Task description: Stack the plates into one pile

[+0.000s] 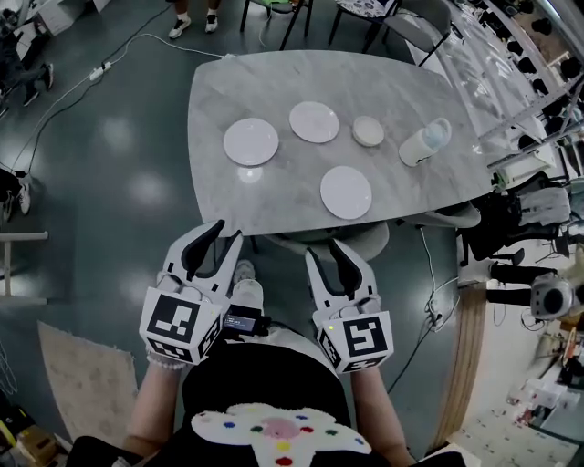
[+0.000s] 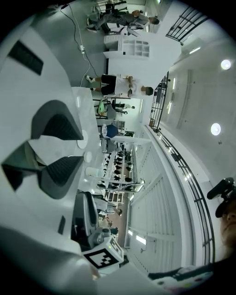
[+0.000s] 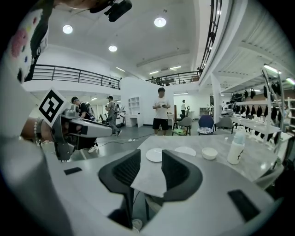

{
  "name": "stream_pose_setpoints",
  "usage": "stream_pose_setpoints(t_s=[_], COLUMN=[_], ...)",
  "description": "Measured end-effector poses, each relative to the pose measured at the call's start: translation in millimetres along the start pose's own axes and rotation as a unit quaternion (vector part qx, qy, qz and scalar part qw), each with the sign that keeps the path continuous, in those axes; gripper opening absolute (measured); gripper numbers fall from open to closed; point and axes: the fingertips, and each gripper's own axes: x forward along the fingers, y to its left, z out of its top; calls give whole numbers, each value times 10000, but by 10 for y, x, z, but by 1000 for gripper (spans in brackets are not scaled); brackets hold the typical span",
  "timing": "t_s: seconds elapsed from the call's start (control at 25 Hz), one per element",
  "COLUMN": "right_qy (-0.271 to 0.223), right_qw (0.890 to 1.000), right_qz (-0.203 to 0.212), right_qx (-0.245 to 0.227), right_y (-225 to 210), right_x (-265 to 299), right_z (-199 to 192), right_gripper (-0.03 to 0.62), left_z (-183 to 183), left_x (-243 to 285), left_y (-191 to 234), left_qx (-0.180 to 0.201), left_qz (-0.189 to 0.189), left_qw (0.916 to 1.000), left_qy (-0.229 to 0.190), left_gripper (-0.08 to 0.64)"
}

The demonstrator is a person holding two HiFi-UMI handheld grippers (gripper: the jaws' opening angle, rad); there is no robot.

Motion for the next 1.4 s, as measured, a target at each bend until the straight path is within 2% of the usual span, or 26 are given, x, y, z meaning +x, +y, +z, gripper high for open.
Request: stream_pose_setpoints(t_s=[0.48,0.88,1.16,1.4], right_qy=[206,346,414,507], right_qw=[9995,9982,9967,9952], right_qz=[-203,-426,-620,-753], right_qx=[137,227,322,359], right_y=[-91,-139,-134,-268], right_x=[809,1222,1324,1279], right_z=[214,249,180,107], right_gripper=[127,127,127,127], left_z=[221,255,179,112], left_x=[548,858,986,1150], left_y=[662,998,1070,927], left_qx=[-47,-182,-295,-322], left_qz=[-332,-634,-898,-1114], left_qw=[9993,9976,9951,9921], left_qy=[140,231,305,470], left_gripper=[110,110,110,110])
